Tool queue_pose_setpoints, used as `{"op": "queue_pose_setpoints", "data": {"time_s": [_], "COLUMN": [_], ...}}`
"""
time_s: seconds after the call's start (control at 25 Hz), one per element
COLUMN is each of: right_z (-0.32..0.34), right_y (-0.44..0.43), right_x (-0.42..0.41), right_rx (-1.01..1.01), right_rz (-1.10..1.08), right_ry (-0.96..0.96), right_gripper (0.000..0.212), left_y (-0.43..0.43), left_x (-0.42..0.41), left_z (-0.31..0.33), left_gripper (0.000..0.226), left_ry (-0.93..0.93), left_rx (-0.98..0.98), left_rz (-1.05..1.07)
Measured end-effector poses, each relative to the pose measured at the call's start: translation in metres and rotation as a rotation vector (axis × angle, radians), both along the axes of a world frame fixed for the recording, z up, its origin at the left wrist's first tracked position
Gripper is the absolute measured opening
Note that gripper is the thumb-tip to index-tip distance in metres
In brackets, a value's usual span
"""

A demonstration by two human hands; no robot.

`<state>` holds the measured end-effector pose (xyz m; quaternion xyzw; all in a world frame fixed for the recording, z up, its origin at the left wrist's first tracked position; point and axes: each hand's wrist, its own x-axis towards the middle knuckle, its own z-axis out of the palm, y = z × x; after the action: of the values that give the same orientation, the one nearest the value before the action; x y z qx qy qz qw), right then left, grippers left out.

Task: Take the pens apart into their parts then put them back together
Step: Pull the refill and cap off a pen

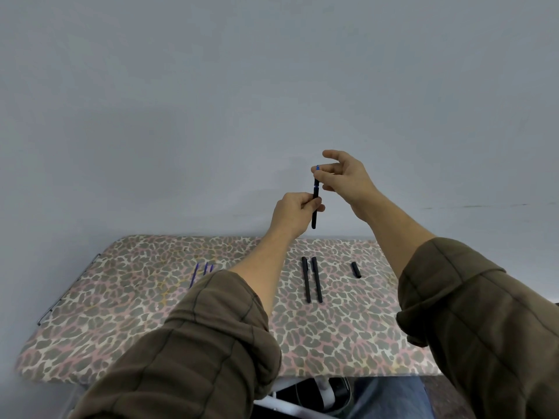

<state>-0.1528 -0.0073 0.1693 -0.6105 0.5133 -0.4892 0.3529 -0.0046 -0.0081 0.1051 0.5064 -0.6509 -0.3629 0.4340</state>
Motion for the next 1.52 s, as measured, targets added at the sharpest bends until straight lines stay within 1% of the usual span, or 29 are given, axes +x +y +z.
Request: {"op": "queue_pose_setpoints", "data": {"time_s": [0.08, 0.28, 0.48, 0.56, 0.8, 0.96, 1.04, 1.08, 1.16, 1.36, 1.52], "right_z": [-0.001, -0.001, 0.003, 0.004, 0.007, 0.018, 0.022, 0.022, 0.014, -0.032, -0.061], "right_y": [0.000, 0.000, 0.000, 0.000, 0.000, -0.005, -0.010, -0.012, -0.015, -0.017, -0.015], "right_x": [0.002, 0.001, 0.000, 0.001, 0.000, -0.002, -0.007, -0.011, -0.019, -0.037, -0.049], "right_rx": [-0.007, -0.014, -0.022, -0.032, -0.050, -0.124, -0.144, -0.134, -0.067, 0.202, 0.405], "right_rz": [-0.016, -0.040, -0.046, -0.071, -0.089, -0.146, -0.202, -0.231, -0.286, -0.359, -0.378], "right_ry": [0.011, -0.022, -0.040, -0.066, -0.093, -0.221, -0.254, -0.237, -0.141, 0.195, 0.394], "right_gripper": [0.050, 0.040, 0.039, 0.039, 0.037, 0.029, 0.024, 0.023, 0.021, 0.016, 0.018], "left_y": [0.000, 0.002, 0.005, 0.006, 0.003, 0.003, 0.002, 0.002, 0.000, -0.001, -0.003], "left_x": [0.001, 0.002, 0.000, -0.002, -0.002, -0.001, 0.000, 0.001, 0.004, 0.002, -0.005], "left_z": [0.001, 0.001, 0.000, 0.000, -0.002, -0.006, -0.008, -0.009, -0.009, -0.016, -0.025], "left_gripper": [0.023, 0.020, 0.043, 0.048, 0.047, 0.047, 0.046, 0.046, 0.046, 0.046, 0.045], "left_ry": [-0.004, 0.030, 0.005, -0.013, -0.014, -0.006, -0.008, -0.009, -0.009, -0.022, -0.032], "left_rx": [-0.004, -0.001, -0.018, -0.024, -0.025, -0.017, -0.016, -0.016, -0.017, -0.008, 0.006], "left_rz": [0.000, -0.005, -0.041, -0.039, -0.045, -0.061, -0.057, -0.049, -0.034, -0.013, -0.021]}}
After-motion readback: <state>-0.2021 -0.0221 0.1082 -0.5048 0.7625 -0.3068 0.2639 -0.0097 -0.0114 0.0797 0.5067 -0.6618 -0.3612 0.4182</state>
